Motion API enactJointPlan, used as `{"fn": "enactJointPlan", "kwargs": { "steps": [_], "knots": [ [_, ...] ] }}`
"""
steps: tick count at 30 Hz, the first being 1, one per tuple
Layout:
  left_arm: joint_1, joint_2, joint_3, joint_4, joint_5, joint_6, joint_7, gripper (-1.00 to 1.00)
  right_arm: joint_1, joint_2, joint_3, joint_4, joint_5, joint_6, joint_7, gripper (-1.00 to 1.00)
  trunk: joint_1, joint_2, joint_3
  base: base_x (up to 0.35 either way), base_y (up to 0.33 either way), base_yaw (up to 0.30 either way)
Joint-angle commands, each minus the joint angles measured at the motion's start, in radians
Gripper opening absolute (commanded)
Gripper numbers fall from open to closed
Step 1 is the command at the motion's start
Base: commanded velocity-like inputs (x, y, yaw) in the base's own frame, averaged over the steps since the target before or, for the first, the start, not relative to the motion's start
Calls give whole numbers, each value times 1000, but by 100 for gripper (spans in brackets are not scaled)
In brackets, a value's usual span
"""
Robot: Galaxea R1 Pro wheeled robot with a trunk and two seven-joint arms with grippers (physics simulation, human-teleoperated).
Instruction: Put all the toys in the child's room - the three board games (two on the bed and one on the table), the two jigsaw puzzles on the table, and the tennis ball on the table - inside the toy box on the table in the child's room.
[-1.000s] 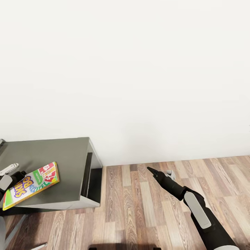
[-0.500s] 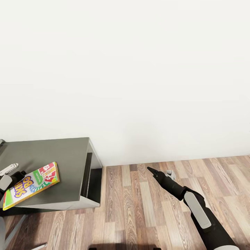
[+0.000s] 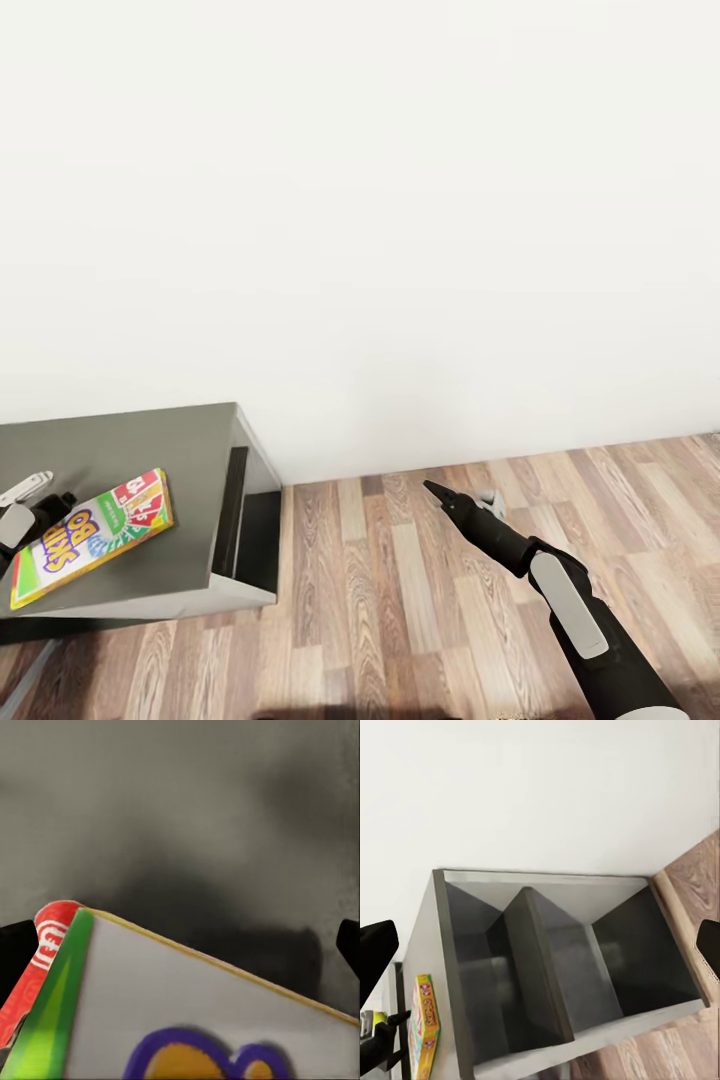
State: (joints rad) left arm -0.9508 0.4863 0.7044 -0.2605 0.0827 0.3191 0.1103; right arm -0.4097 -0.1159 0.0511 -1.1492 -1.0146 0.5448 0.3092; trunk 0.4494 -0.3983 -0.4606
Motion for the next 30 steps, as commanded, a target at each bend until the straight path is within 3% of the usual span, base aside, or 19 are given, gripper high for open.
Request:
{"fn": "enactJointPlan", "kwargs": {
  "steps": [1, 22, 30],
  "knots": [
    [0, 1, 0, -2, 9, 6, 5, 100, -1, -1, 1, 0, -4, 3, 1, 100, 1, -2, 0, 0, -116, -167],
    [0, 3, 0, -2, 9, 5, 4, 100, -1, -1, 1, 0, -4, 3, -1, 100, 1, -2, 3, 0, -12, -27],
    [0, 5, 0, -2, 9, 5, -1, 100, 0, -1, 1, 0, -4, 3, -1, 100, 1, -2, 3, 0, -123, 0]
  ]
}}
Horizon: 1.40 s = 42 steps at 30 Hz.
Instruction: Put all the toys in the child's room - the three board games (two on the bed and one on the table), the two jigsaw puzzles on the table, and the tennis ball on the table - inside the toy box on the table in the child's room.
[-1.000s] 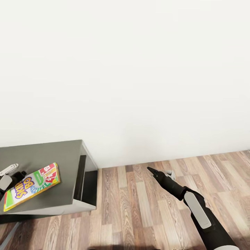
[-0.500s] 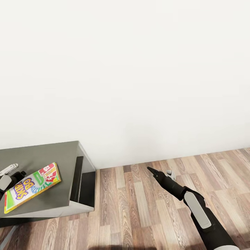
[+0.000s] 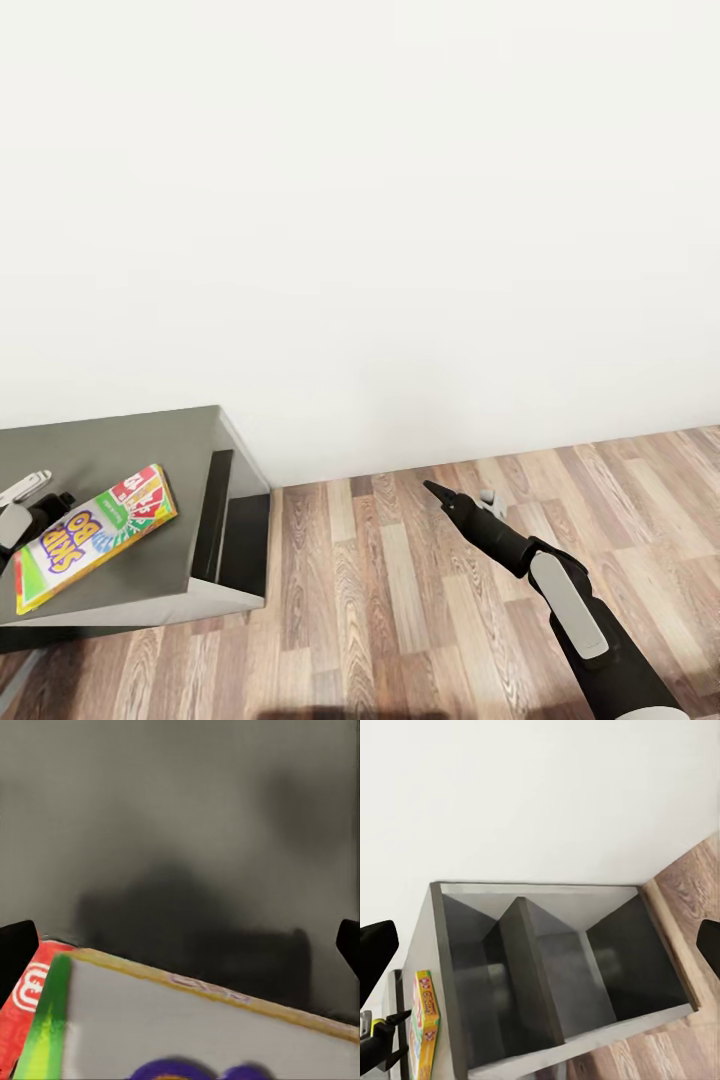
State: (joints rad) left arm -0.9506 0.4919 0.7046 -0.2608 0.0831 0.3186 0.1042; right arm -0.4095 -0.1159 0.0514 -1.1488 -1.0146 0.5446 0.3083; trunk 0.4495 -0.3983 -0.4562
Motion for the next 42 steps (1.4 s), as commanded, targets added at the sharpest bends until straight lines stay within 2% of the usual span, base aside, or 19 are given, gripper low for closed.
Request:
{"fn": "enactJointPlan", "kwargs": {
  "steps": [1, 9, 35, 42],
  "knots": [
    [0, 0, 0, -2, 9, 5, 4, 100, -1, -1, 1, 0, -4, 3, 0, 100, 1, -2, -1, 0, 8, 0],
    [0, 2, 0, -2, 10, 8, -35, 100, -1, -1, 1, 0, -4, 3, 1, 100, 1, -2, -1, 0, 159, 0],
    [0, 3, 0, -2, 10, 8, -40, 100, -1, -1, 1, 0, -4, 3, 0, 100, 1, -2, -1, 0, 55, 0],
    [0, 5, 2, -3, 11, 33, -50, 100, -1, -1, 1, 0, -4, 3, 0, 100, 1, -2, -1, 0, 2, -13]
  ]
}}
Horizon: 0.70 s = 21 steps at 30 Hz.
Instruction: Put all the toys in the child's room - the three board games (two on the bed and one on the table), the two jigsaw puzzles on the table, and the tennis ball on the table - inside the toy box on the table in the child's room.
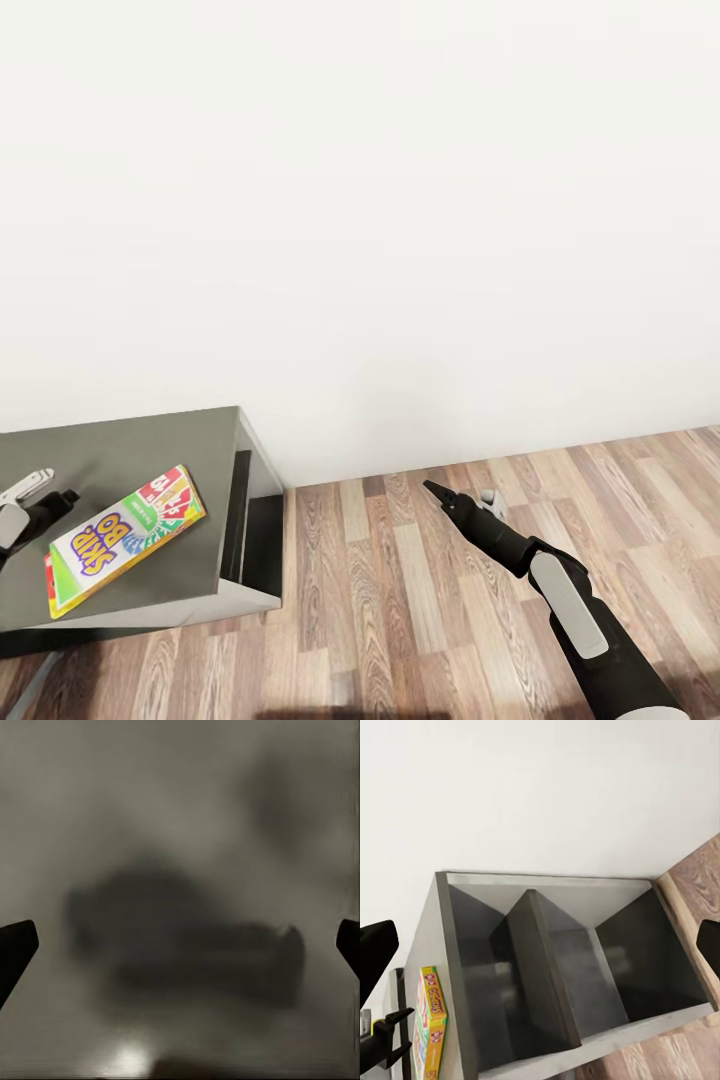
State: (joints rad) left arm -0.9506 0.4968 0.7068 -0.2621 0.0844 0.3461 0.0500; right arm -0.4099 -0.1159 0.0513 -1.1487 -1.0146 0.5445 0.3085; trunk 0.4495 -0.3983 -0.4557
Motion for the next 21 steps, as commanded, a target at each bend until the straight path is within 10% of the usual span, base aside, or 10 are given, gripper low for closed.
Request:
{"fn": "enactJointPlan", "kwargs": {
  "steps": [1, 21],
  "knots": [
    [0, 0, 1, -2, 9, 9, -2, 100, 0, -1, 1, 0, -4, 3, 0, 100, 1, -2, -1, 0, 1, -52],
    [0, 34, 3, -3, 9, 53, -144, 100, -1, -1, 1, 0, -3, 3, 0, 100, 1, -2, 18, 0, 0, -157]
  ]
}}
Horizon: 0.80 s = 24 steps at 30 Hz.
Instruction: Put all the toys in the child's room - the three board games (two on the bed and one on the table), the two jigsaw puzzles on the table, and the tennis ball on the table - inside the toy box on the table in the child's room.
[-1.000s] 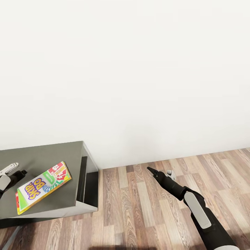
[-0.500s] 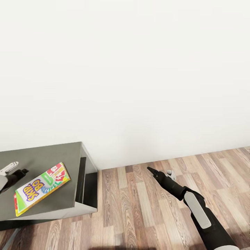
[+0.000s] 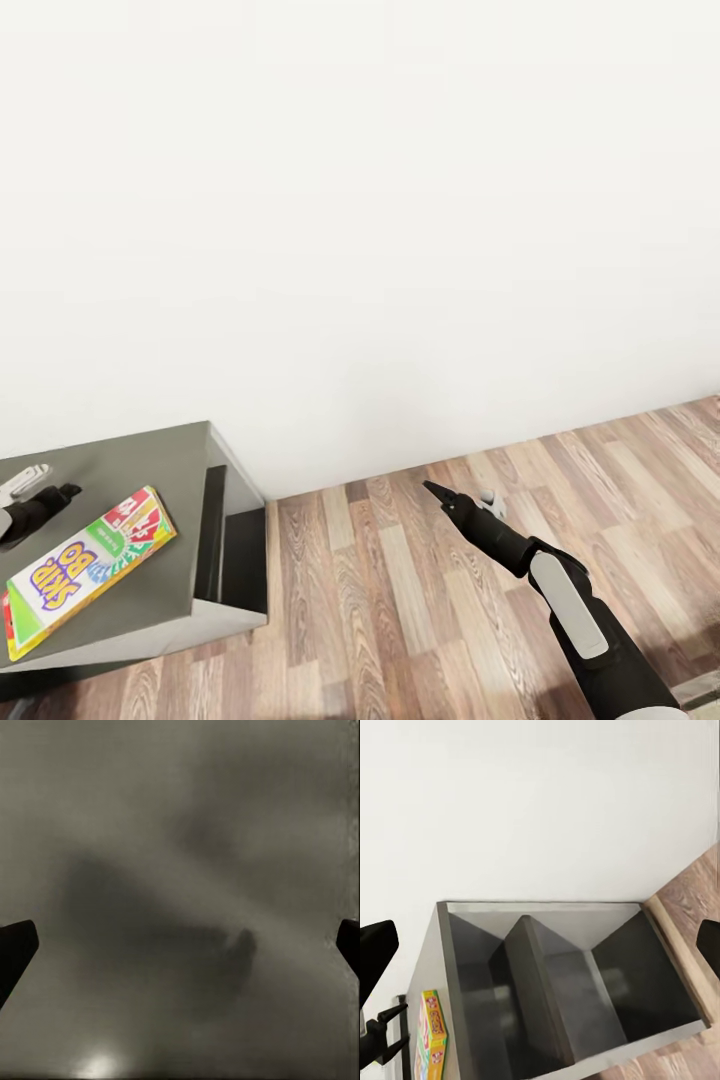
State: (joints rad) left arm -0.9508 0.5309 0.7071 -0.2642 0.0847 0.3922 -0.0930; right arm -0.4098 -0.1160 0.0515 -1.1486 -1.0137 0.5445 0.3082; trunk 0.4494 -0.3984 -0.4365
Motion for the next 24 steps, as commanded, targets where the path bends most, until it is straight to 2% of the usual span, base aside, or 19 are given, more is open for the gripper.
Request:
{"fn": "enactJointPlan", "kwargs": {
  "steps": [1, 8, 24],
  "knots": [
    [0, 1, 3, -1, 9, 11, -1, 100, -1, -1, 1, 0, -4, 3, 0, 100, 1, -2, 0, 0, 0, -179],
    [0, 1, 7, -1, 9, 17, -2, 100, 0, -1, 2, 0, -3, 2, 0, 100, 1, -2, 4, 0, 0, -101],
    [0, 2, 9, -1, 9, 19, -2, 100, -1, -1, 2, 0, -4, 2, 0, 100, 1, -2, 5, 0, 0, -6]
  ]
}}
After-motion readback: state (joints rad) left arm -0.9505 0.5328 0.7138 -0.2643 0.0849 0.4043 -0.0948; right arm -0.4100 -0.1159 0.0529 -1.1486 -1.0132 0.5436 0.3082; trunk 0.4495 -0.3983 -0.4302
